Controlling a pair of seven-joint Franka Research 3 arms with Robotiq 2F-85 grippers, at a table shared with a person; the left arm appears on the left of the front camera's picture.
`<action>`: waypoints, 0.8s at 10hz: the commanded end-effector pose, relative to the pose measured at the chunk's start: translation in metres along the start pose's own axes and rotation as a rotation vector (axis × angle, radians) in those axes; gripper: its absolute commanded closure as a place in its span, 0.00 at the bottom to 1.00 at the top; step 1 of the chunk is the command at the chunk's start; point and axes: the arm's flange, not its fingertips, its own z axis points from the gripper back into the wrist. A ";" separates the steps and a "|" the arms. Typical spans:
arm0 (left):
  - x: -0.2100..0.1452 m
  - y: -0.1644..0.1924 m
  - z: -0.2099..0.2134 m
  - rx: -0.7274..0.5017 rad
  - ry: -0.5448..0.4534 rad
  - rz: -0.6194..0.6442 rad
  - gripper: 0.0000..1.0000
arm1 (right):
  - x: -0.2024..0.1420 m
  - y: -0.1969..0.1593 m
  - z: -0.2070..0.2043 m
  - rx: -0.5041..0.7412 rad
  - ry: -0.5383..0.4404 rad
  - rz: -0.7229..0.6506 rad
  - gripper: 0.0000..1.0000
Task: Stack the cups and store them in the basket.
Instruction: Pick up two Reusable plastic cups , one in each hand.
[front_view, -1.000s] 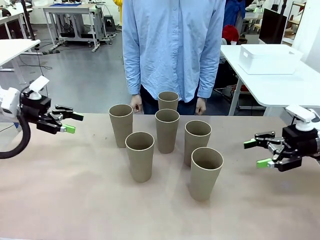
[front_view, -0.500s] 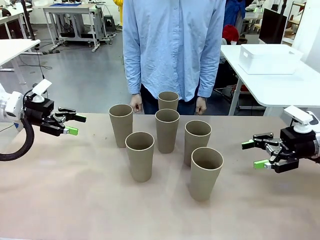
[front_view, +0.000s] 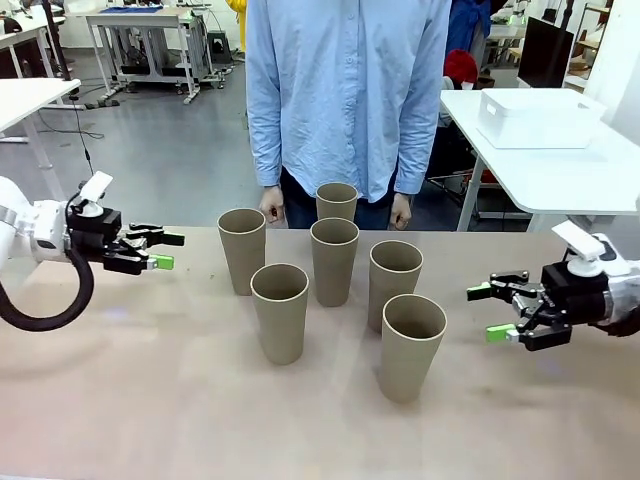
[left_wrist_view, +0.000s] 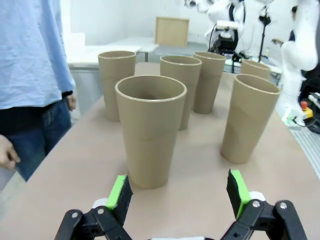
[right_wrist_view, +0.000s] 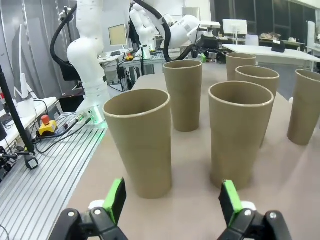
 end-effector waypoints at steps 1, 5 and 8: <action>-0.005 0.010 -0.011 -0.019 -0.059 -0.059 0.00 | -0.017 0.040 -0.032 -0.021 -0.026 0.069 0.00; -0.018 0.019 -0.031 -0.045 -0.073 -0.076 0.00 | -0.027 0.058 -0.061 0.087 -0.067 0.127 0.00; -0.018 0.026 -0.043 -0.073 -0.066 -0.091 0.00 | -0.030 0.059 -0.082 0.135 -0.077 0.131 0.00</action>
